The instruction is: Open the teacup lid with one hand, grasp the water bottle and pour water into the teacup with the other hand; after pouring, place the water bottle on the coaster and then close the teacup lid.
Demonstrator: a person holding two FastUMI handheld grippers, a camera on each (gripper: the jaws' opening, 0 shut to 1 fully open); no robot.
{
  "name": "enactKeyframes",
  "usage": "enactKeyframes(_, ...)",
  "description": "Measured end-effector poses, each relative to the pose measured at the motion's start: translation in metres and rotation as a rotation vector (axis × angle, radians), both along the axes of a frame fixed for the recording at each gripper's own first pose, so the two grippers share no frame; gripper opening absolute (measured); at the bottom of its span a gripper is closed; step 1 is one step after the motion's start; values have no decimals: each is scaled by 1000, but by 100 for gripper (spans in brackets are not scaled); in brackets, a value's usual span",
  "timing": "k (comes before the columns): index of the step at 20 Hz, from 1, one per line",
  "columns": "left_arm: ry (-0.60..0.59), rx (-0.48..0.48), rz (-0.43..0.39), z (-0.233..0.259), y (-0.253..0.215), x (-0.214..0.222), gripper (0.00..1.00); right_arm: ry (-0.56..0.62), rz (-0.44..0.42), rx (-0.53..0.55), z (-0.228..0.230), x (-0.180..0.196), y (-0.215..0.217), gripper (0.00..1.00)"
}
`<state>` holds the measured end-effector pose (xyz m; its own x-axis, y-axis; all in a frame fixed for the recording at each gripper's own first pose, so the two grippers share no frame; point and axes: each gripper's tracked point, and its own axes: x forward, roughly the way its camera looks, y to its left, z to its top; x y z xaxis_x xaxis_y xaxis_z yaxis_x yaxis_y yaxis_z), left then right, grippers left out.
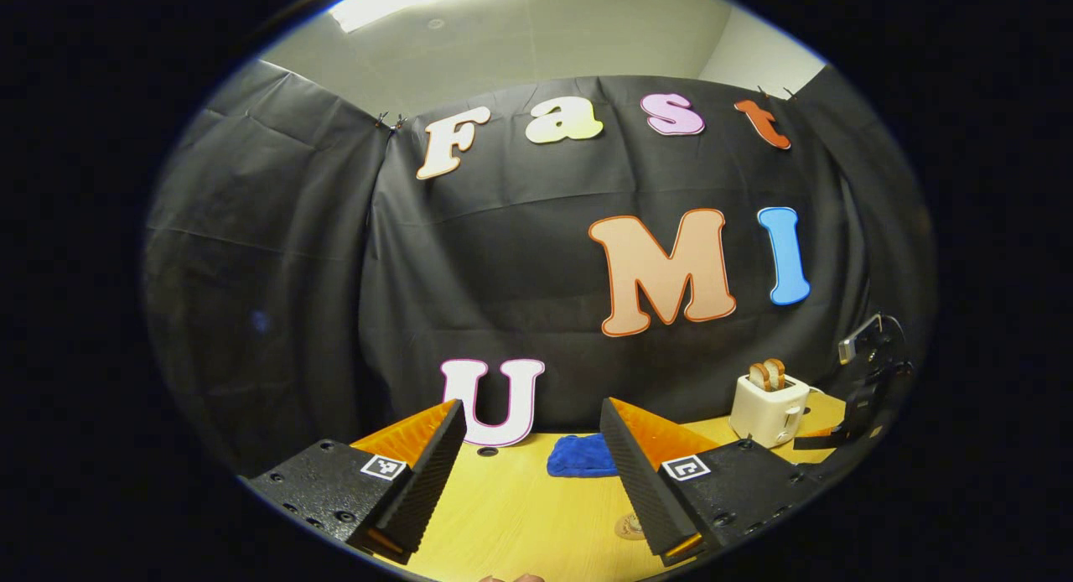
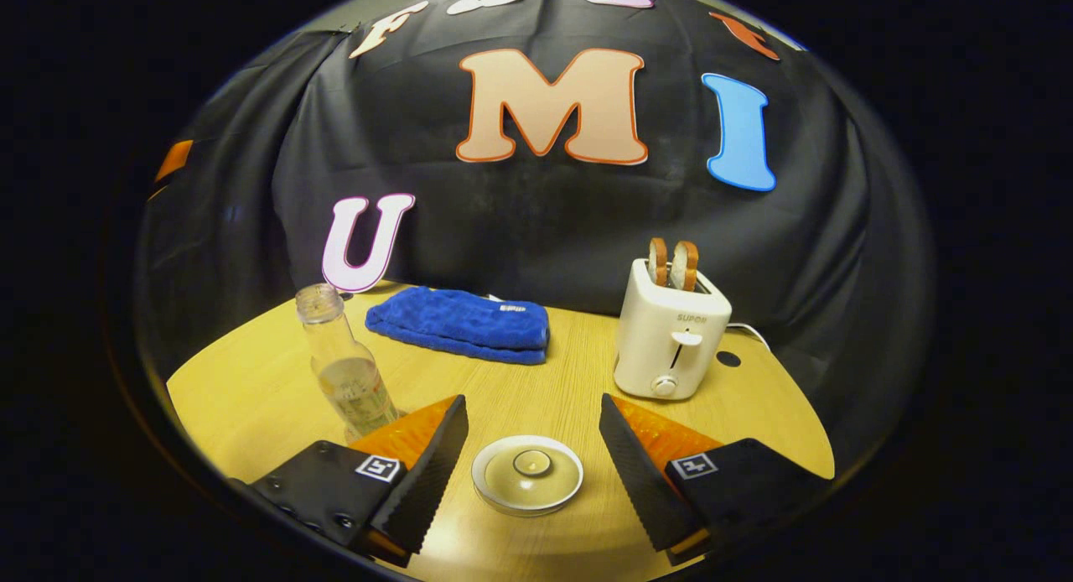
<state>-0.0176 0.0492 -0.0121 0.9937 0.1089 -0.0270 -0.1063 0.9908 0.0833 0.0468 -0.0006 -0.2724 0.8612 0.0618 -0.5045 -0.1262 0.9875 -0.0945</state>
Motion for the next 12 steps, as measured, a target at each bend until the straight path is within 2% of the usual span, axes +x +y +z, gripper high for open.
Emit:
enactKeyframes(6, 19, -2, 14, -5, 4, -2, 94, 63, 9, -33, -30, -3, -3, 100)
enactKeyframes(10, 21, -1, 21, -5, 6, -4, 92, 88, 21, -59, -43, -5, -3, 89)
enactKeyframes(11, 22, -1, 22, -4, 6, -4, 94, 94, 22, -62, -46, -5, -4, 82)
enactKeyframes(12, 20, 0, 25, -5, 6, -5, 92, 102, 24, -65, -48, -6, -4, 80)
